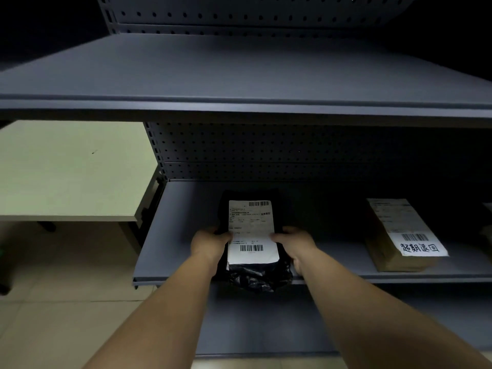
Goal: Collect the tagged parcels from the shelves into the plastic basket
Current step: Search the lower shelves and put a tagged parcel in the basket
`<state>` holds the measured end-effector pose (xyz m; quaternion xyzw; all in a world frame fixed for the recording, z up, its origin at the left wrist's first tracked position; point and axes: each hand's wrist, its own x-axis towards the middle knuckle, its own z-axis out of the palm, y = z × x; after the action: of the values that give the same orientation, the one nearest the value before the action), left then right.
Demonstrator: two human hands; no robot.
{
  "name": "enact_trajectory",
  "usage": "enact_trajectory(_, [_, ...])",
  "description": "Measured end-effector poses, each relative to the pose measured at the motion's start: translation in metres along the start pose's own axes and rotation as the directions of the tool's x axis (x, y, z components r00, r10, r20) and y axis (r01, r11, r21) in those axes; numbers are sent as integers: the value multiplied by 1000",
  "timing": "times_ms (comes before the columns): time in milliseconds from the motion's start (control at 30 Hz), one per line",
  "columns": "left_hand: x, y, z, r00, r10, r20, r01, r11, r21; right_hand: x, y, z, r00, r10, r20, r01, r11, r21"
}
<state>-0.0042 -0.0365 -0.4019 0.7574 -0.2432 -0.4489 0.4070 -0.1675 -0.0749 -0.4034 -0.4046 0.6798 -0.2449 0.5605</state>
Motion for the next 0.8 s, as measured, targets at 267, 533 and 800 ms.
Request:
enact_trajectory(267, [-4, 12, 2, 971, 239, -21, -192, 828, 527, -8, -9, -7, 972, -212, -102, 139, 868, -477])
enact_trajectory(533, [-47, 27, -1, 792, 581, 188, -388, 241, 890, -48, -17, -19, 802, -597, -37, 261, 405, -876])
enact_trajectory(800, [-82, 39, 3, 722, 614, 317, -466, 94, 880, -86, -13, -40, 749, -655, -103, 234, 407, -883])
